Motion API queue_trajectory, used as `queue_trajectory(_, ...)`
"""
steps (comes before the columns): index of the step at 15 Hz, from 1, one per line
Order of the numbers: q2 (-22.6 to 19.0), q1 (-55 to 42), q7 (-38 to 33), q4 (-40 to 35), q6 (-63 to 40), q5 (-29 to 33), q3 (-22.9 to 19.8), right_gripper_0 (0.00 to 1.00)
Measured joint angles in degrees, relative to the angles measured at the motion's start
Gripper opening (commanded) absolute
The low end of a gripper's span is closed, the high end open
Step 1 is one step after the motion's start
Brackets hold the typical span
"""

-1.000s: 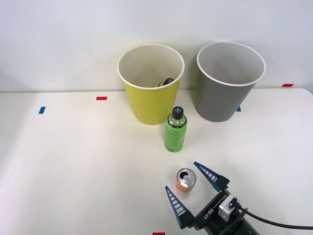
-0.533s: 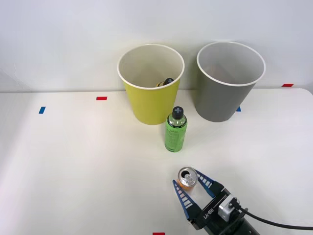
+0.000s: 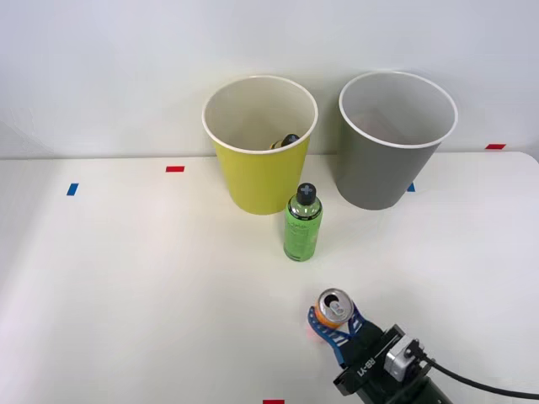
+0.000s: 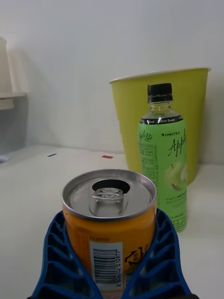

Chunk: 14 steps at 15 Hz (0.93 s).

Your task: Put cans in the gray bin, plastic bottles in the light green bin

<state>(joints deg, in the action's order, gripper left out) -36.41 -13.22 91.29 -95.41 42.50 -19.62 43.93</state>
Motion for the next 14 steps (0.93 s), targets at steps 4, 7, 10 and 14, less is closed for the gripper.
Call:
queue_trajectory(4,-5.55,-5.68,-0.99,-12.78,-8.7,-1.42,-5.67,0.0)
queue_trajectory(7,-7.0,-6.76,-2.32,-20.09,-17.31,-2.64,-9.99,0.0)
queue_trajectory(10,-5.19,-6.74,-3.72,-27.47,-27.89,-3.91,-15.38,0.0)
queue_trajectory(14,-1.76,-4.53,-9.95,-35.15,-39.31,-5.39,-23.07,0.0)
